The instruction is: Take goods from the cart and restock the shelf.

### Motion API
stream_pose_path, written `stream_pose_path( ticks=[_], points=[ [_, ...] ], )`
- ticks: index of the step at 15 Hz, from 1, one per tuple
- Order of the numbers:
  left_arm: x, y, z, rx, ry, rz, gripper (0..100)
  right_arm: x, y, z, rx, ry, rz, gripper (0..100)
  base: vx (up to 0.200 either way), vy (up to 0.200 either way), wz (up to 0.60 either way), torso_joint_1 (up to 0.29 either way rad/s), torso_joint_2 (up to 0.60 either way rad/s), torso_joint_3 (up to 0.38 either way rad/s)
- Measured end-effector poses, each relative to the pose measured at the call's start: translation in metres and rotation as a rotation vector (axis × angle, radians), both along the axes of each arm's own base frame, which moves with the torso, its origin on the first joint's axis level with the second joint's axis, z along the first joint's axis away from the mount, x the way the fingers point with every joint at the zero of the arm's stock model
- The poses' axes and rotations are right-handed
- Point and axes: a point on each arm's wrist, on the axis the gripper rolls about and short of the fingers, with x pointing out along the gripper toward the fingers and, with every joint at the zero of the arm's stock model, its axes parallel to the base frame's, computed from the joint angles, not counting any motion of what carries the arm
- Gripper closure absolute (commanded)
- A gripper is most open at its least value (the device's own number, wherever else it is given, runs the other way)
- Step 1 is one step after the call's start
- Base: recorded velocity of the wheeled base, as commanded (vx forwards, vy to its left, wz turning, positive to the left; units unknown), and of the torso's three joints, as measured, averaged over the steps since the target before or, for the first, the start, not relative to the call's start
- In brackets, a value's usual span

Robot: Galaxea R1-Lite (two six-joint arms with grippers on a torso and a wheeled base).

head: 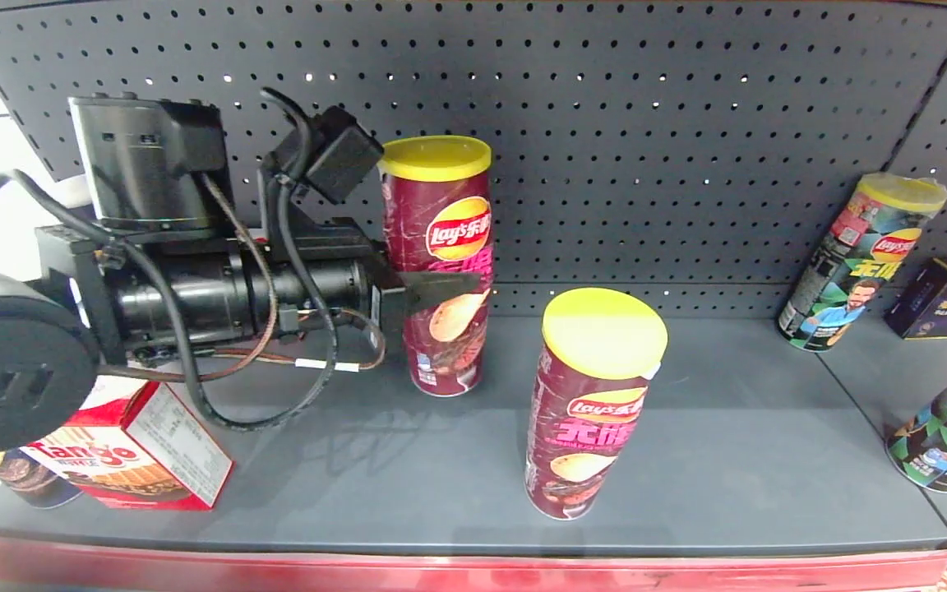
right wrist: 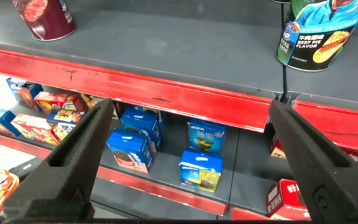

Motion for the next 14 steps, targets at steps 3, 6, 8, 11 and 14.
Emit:
stream_pose_path(
  ticks=[3, 6, 8, 11, 14],
  points=[
    [0.014, -0.013, -0.007, 0.007, 0.011, -0.02, 100, 0.0, 0.0, 0.0, 0.0, 0.0, 0.0, 0, 0.0, 0.0, 0.0, 0.0, 0.0, 0.0],
    [0.03, -0.024, -0.013, 0.005, 0.008, -0.023, 100, 0.0, 0.0, 0.0, 0.0, 0.001, 0.0, 0, 0.0, 0.0, 0.0, 0.0, 0.0, 0.0],
    [0.038, -0.034, -0.017, -0.002, 0.006, -0.035, 100, 0.0, 0.0, 0.0, 0.0, 0.001, 0.0, 0, 0.0, 0.0, 0.0, 0.0, 0.0, 0.0],
    [0.047, -0.046, -0.026, 0.004, 0.021, -0.05, 100, 0.0, 0.0, 0.0, 0.0, 0.001, 0.0, 0, 0.0, 0.0, 0.0, 0.0, 0.0, 0.0],
    [0.058, -0.054, -0.033, 0.002, 0.019, -0.053, 100, 0.0, 0.0, 0.0, 0.0, 0.001, 0.0, 0, 0.0, 0.0, 0.0, 0.0, 0.0, 0.0]
  ],
)
